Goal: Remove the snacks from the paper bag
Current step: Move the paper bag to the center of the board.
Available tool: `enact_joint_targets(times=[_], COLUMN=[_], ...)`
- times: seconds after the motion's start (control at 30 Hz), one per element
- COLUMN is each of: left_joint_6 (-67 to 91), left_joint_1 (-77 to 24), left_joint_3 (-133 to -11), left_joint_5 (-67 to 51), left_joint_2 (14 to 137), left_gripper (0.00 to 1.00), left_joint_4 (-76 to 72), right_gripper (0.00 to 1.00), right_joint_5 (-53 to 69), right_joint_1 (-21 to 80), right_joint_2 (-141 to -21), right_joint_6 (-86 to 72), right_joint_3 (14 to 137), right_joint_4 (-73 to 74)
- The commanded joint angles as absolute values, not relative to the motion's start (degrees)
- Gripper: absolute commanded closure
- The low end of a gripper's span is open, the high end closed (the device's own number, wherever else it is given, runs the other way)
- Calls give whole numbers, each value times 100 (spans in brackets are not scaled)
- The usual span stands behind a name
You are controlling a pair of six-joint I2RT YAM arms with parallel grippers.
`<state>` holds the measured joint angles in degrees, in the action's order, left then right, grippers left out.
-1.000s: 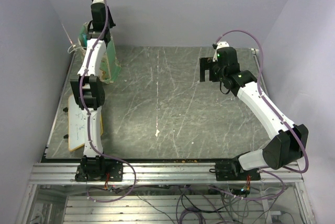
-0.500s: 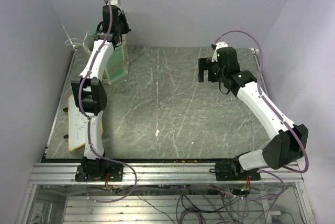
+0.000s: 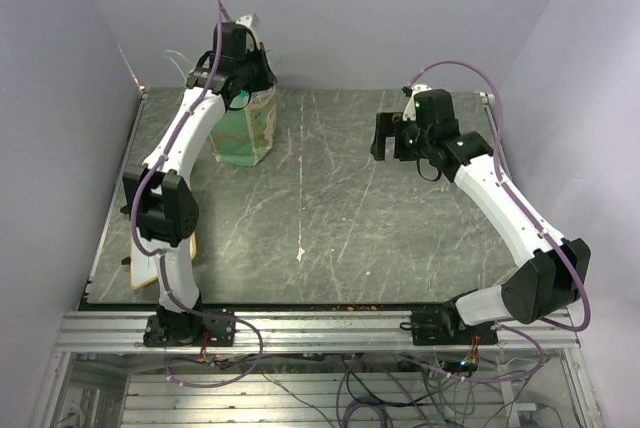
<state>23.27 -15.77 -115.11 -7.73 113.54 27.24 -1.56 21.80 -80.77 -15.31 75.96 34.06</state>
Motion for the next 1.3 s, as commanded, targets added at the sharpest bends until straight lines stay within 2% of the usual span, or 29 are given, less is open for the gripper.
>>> enact_joint_targets(times=[0.0, 0.27, 0.53, 0.63, 0.67, 0.73, 0.87, 0.97, 1.1, 1.27], left_joint_6=[3018, 3580, 4149, 4215, 4217, 4188, 3954, 3751, 3647, 3871], left_joint_1=[-1893, -2918, -4180, -4486, -4525, -4536, -4543, -4477, -4034, -2691], left_joint_3=[-11161, -9945, -8802, -8777, -8817, -8951, -9490, -9902, -10088, -9634], left_joint_5=[-1611, -1543, -1095, -1119, -1152, -1211, -1174, -1066, -1066, -1295], left_joint_2=[10409, 9286, 8472, 8457, 8485, 8523, 8495, 8371, 8031, 7534], left_gripper=[93, 93, 93, 92, 89, 76, 37, 23, 14, 14], left_joint_4=[2717, 2461, 2233, 2354, 2438, 2617, 3291, 3861, 4419, 4775], right_gripper=[0, 0, 0, 0, 0, 0, 0, 0, 0, 0], right_joint_5=[352, 1261, 1585, 1571, 1495, 1303, 996, 932, 799, 780], right_joint_1=[2156, 2153, 2153, 2153, 2153, 2153, 2153, 2153, 2151, 2153], right_joint_2=[-8174, -8375, -7852, -7645, -7586, -7492, -7293, -7197, -7090, -7086], right_joint_6=[-1959, -2610, -3139, -3263, -3269, -3247, -3167, -3110, -3041, -3049], right_joint_3=[7947, 8658, 8488, 8413, 8437, 8505, 8588, 8602, 8642, 8827], right_joint_4=[3753, 4548, 4690, 4719, 4769, 4915, 5209, 5408, 5623, 5699])
